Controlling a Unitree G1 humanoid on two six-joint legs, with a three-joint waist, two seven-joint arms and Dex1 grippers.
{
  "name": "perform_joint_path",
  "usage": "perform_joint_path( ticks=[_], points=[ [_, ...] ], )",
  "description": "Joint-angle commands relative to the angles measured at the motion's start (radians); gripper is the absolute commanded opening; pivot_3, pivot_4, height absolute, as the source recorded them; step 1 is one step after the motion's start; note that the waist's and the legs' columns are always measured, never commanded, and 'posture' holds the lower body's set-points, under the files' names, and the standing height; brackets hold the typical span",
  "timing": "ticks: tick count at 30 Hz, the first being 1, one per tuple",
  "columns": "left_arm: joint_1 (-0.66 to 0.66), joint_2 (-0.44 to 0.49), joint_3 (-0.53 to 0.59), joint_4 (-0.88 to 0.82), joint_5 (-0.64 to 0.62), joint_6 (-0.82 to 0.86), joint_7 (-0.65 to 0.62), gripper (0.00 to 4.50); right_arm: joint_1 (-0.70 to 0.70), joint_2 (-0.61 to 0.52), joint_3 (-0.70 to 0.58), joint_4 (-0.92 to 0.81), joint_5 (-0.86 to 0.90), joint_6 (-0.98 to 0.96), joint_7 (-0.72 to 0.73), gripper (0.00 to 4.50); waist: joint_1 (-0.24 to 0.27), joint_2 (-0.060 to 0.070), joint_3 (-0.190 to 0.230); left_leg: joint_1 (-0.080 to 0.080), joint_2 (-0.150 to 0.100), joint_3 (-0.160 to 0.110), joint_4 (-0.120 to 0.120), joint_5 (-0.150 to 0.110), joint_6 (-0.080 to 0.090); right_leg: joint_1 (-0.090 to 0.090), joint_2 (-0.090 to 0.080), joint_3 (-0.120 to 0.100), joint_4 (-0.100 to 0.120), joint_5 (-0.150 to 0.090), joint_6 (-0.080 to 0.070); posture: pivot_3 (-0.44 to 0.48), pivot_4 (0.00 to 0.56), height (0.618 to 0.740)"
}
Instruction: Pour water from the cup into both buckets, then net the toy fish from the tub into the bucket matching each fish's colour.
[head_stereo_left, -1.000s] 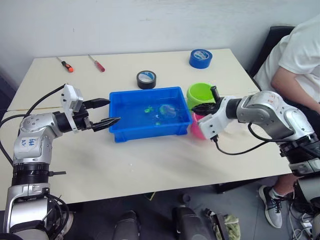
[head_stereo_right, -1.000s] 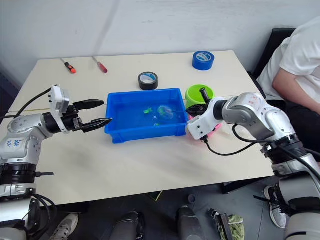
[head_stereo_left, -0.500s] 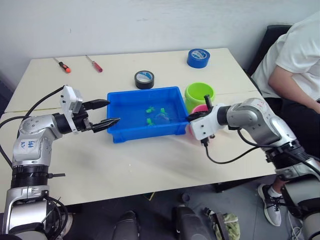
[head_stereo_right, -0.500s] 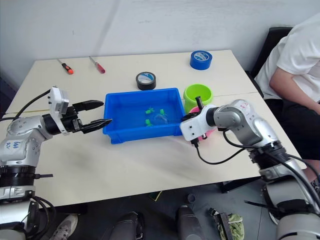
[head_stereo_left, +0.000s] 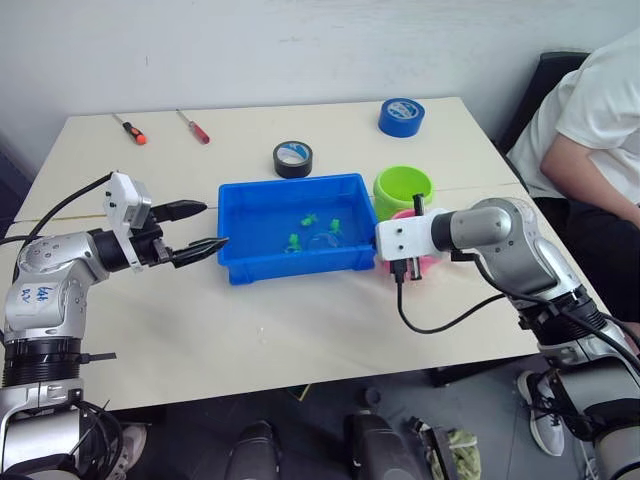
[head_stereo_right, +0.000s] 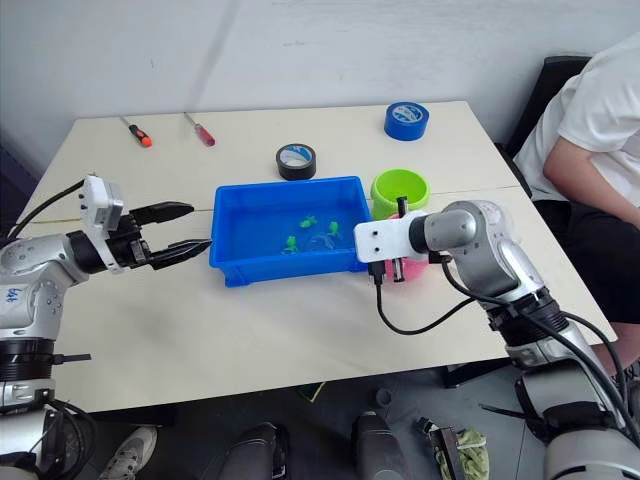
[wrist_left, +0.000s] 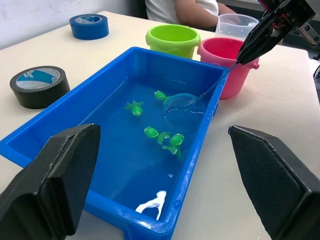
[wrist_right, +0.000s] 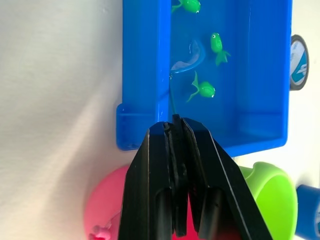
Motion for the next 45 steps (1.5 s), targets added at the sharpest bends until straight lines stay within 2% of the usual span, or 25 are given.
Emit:
perform_joint_path(
  ticks=[1, 6, 18, 27, 34, 45],
  points=[
    [-0.004, 0.017, 0.03, -0.031, -0.019, -0.001, 0.007, 4.47, -0.021, -0.013, -0.024, -0.054, 0.049, 0.089, 0.059, 0.0, 0.0, 0.0, 0.0, 0.0, 0.0, 0.0, 0.0, 0.0, 0.0, 0.0, 0.0, 0.0, 0.0, 0.0, 0.0, 0.0, 0.15, 0.731],
    [-0.001, 0.015, 0.029, -0.035, -0.02, -0.002, 0.013, 4.47, -0.045, 0.001, -0.024, -0.064, 0.088, 0.212, 0.079, 0.0, 0.0, 0.0, 0.0, 0.0, 0.0, 0.0, 0.0, -0.001, 0.0, 0.0, 0.0, 0.0, -0.001, 0.0, 0.0, 0.0, 0.15, 0.731],
    [0.016, 0.017, 0.035, -0.053, -0.028, 0.004, 0.018, 4.47, -0.123, 0.022, -0.071, -0.041, 0.147, 0.248, -0.001, 0.0, -0.001, 0.0, 0.0, -0.001, 0.0, 0.0, -0.001, -0.002, 0.0, -0.001, 0.0, 0.0, -0.002, 0.0, -0.001, 0.0, 0.15, 0.731],
    [-0.004, 0.011, 0.021, -0.041, -0.024, 0.0, 0.016, 4.47, -0.167, 0.005, -0.071, 0.085, 0.09, 0.156, -0.118, 0.0, -0.002, 0.0, 0.0, -0.001, 0.0, 0.001, -0.002, -0.002, -0.001, -0.001, 0.0, 0.0, -0.003, -0.001, -0.001, 0.0, 0.15, 0.731],
    [-0.008, 0.013, 0.02, -0.042, -0.024, 0.002, 0.011, 4.47, -0.167, -0.026, -0.033, 0.178, -0.018, 0.0, -0.202, 0.0, -0.004, 0.0, 0.0, -0.001, 0.0, 0.001, -0.004, -0.002, -0.001, -0.002, 0.0, 0.0, -0.004, -0.001, -0.001, 0.0, 0.15, 0.731],
    [-0.003, 0.013, 0.023, -0.049, -0.027, 0.01, 0.011, 4.47, -0.135, -0.088, -0.014, 0.148, -0.06, -0.109, -0.118, 0.0, -0.003, 0.0, 0.0, -0.001, 0.0, 0.002, -0.006, -0.002, -0.001, -0.002, 0.0, 0.001, -0.005, -0.001, -0.001, 0.0, 0.15, 0.731]
  ],
)
